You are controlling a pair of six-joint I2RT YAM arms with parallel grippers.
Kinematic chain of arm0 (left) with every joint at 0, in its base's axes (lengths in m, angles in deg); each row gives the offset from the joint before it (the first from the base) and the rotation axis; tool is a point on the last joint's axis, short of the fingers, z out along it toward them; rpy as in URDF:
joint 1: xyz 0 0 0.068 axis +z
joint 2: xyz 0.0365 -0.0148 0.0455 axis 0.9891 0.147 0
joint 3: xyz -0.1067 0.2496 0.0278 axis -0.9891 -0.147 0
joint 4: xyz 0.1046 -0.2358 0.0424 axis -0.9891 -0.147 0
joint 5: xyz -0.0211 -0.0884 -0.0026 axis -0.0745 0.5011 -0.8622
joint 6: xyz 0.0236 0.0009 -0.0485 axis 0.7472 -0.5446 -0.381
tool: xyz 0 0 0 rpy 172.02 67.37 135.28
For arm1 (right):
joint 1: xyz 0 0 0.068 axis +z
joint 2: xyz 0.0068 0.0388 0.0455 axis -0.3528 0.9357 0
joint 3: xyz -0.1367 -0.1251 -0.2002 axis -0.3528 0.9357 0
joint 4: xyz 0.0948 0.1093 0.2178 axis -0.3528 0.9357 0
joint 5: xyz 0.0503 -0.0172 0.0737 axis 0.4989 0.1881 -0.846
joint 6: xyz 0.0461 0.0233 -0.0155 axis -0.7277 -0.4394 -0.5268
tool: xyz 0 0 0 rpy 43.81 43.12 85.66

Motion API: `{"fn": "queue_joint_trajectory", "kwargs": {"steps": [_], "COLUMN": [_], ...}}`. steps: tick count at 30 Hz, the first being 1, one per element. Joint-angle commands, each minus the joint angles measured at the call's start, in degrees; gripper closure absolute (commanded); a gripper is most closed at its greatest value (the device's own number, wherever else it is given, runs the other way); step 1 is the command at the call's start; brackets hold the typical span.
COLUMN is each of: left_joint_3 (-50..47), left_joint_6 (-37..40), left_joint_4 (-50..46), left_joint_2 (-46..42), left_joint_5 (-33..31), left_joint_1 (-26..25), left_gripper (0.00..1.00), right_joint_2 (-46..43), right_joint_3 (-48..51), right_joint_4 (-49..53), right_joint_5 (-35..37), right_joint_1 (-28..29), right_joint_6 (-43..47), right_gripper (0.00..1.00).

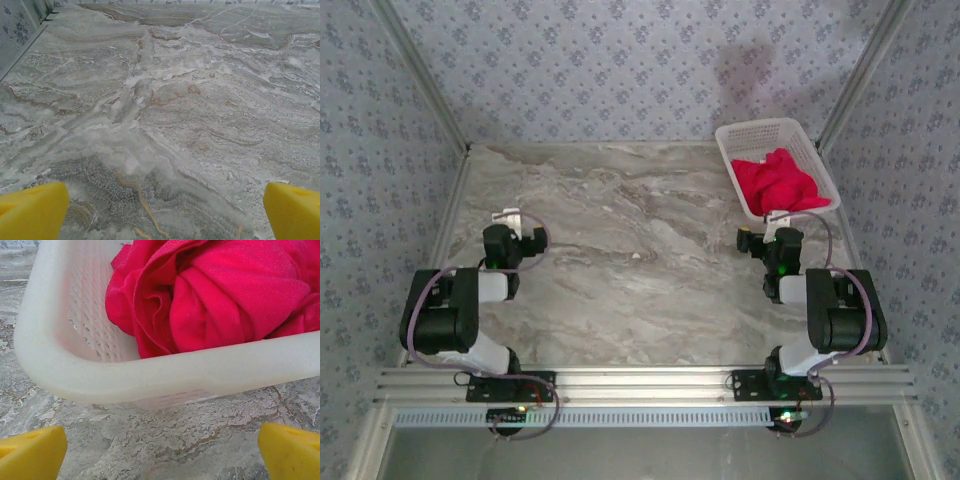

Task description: Fold the inside-out t-shirt

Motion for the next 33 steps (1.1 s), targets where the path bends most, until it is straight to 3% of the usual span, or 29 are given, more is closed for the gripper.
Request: {"fn": "queue_joint_trajectory", "kwargs": {"steps": [1, 28, 33], "left_joint_3": [1.04, 1.02, 1.8], "left_joint_6": [-0.15, -0.09, 2.01], "left_joint_4": [-0.48, -0.48, -4.3], "left_joint_2": [-0.53, -0.48, -4.08], "left_joint_5": [1.1, 1.08, 1.97], "left_joint_1": [0.39, 0.38, -0.96], "left_gripper": [0.0, 0.0, 0.0], "right_joint_2": [0.1, 0.06, -6.94], "right_joint_3": [-1.29, -1.23, -0.72], "right_joint_4": [0.7, 0.55, 5.04], "right_joint_5": [-0.05, -0.1, 8.49], "right_joint_1": [0.13, 0.15, 4.23], "right_joint_6": [0.81, 0.72, 2.77], "right_gripper": [0.0, 0.0, 0.0]}}
